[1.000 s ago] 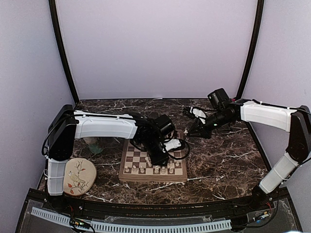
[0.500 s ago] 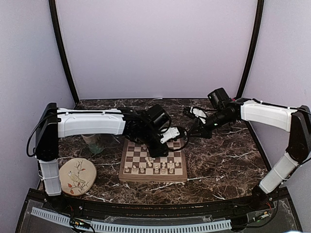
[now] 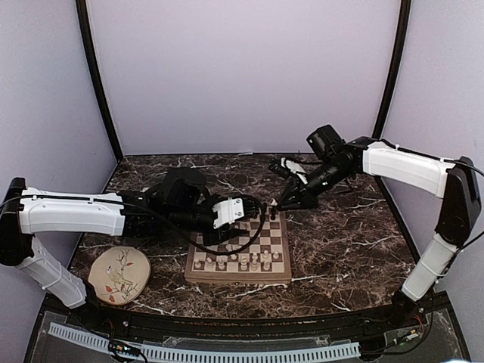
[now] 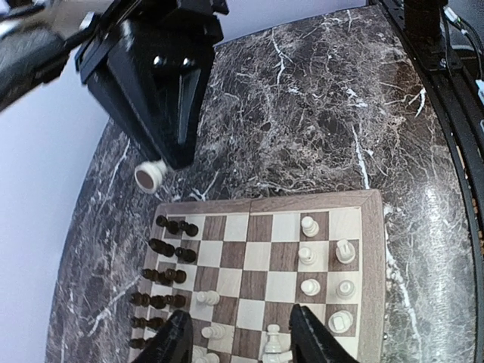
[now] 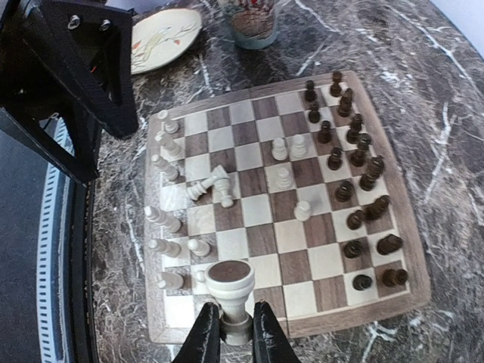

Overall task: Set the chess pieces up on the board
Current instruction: Pass from the right arm to the left

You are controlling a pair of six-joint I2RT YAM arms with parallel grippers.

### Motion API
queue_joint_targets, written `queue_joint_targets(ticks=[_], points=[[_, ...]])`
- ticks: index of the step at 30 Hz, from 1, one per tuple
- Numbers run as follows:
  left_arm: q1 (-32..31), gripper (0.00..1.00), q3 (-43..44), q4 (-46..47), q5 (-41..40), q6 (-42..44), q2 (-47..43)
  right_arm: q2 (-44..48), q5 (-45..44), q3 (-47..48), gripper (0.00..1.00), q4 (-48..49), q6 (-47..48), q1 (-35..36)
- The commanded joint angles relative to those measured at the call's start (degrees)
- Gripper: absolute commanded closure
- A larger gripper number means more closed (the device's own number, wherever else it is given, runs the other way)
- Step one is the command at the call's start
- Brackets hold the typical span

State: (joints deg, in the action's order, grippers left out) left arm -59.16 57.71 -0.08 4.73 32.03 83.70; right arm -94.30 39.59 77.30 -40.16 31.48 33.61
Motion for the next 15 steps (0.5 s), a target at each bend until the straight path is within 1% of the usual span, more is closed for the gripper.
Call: queue_joint_targets(ticks=[1,5,10,15], points=[[-0.35,0.54,-3.34,12.24,3.29,11.02,-1.09,-5.21,3.11,6.37,0.86,-10.35,3.41,4.01],[-0.35,0.53,-2.64,12.48,4.20,13.55,-0.64,-9.36,5.31,10.39,0.86,-15.31,4.81,6.61],[-0.39,0.53,-2.23,11.78,5.57,15.21,0.16,-12.37,6.19,12.84,0.86,-18.34,5.58,8.93],[-0.51,0.55,0.58,5.60,9.49,15.10,2.21,-13.48,6.74,14.35,0.86,-19.14,5.58,9.71]])
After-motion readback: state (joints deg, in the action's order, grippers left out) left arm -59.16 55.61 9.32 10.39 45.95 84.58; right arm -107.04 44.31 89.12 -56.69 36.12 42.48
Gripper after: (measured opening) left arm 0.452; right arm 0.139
